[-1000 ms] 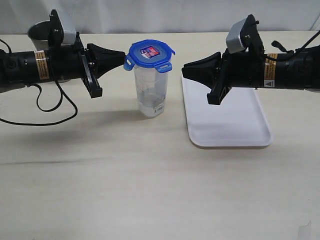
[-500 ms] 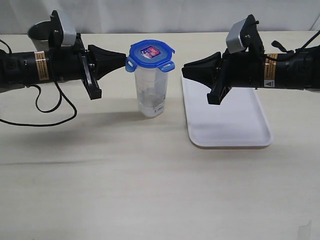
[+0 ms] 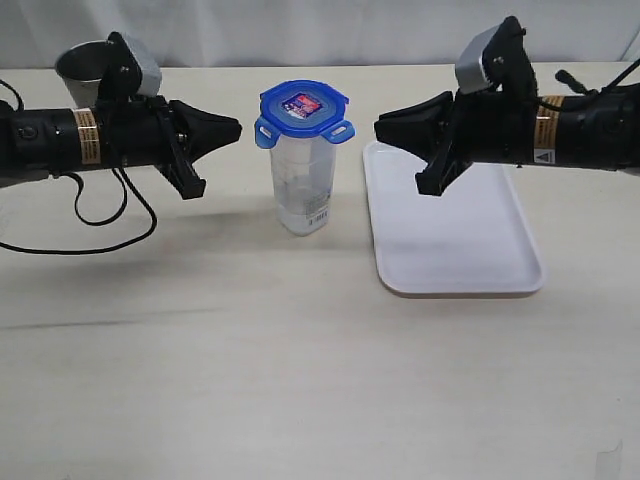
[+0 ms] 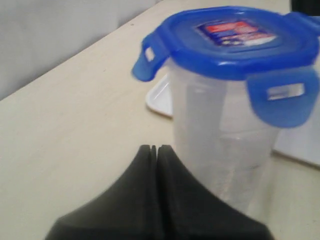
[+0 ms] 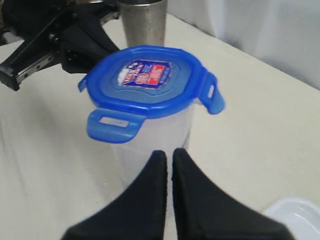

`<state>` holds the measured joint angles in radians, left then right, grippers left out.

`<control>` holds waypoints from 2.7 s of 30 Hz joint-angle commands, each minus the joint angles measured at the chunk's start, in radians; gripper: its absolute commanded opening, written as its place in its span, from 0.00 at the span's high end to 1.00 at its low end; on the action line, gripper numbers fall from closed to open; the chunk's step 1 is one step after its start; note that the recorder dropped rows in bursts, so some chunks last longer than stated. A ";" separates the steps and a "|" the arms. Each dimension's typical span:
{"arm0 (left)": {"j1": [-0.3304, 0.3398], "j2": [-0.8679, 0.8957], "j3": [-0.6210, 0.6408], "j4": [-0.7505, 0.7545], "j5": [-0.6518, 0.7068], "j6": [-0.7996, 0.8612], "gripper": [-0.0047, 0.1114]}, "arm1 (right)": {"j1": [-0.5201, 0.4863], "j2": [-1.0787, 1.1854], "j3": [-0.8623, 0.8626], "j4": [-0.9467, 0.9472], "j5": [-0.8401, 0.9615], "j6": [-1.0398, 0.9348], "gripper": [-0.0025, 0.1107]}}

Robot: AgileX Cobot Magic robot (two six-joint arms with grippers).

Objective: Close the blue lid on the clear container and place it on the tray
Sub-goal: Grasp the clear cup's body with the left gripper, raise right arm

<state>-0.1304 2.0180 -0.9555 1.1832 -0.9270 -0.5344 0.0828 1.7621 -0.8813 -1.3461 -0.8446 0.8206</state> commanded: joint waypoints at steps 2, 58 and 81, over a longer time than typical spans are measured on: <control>-0.005 -0.008 0.102 -0.339 0.031 0.238 0.96 | 0.001 -0.133 0.001 -0.005 0.237 0.156 0.94; -0.222 0.284 -0.011 -0.459 -0.239 0.350 0.16 | 0.001 -0.195 0.003 -0.105 0.342 0.342 0.94; -0.274 0.292 -0.076 -0.470 -0.140 0.376 0.35 | 0.001 -0.195 0.003 -0.102 0.342 0.342 0.94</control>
<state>-0.4004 2.3061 -1.0269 0.7224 -1.0754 -0.1753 0.0828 1.5642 -0.8813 -1.4535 -0.4972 1.1627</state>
